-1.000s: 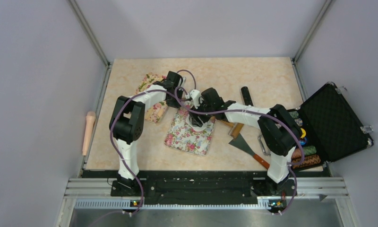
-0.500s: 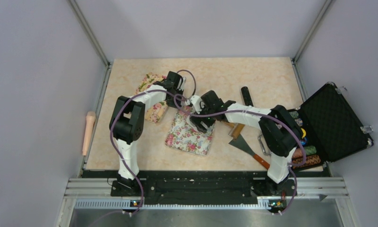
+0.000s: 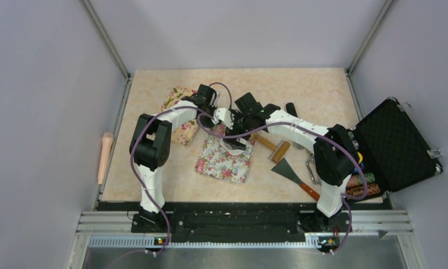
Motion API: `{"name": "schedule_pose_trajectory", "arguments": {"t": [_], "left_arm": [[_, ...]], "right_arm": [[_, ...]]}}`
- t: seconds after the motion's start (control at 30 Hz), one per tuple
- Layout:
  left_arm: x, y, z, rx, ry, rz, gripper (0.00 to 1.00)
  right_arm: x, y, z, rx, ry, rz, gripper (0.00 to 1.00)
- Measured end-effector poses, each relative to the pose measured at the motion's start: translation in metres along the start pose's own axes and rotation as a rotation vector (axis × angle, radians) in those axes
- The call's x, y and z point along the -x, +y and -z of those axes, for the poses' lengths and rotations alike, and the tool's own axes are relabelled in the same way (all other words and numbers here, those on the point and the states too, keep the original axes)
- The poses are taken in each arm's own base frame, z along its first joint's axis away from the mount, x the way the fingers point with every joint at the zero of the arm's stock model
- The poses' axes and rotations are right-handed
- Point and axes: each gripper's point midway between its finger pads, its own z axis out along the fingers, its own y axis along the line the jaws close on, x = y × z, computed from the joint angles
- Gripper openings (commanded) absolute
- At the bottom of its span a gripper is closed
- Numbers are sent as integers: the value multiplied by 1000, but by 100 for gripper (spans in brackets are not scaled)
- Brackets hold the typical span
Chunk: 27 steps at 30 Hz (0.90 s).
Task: Roll out the dumpling wrappers from the dough
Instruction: Press the dumpling wrapper on the work surface.
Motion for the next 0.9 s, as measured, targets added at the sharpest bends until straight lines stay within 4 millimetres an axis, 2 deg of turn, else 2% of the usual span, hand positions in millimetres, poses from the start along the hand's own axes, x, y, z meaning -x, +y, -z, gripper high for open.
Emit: {"name": "schedule_pose_trajectory", "arguments": {"t": [0.1,0.3,0.5,0.77,0.9], "left_arm": [[0,0,0,0,0,0,15],[0,0,0,-2,0,-3,15],[0,0,0,-8,1,-4,15],[0,0,0,-10,1,-4,15],[0,0,0,-11,1,-4,15]], "right_arm": [[10,5,7,79,-39,184,98],[5,20,9,214,-69,425,99],[13,10,-13,275,-68,501,98],[-13,18,-35,354,-11,496,96],[-15,19,-37,361,-4,494,95]]}}
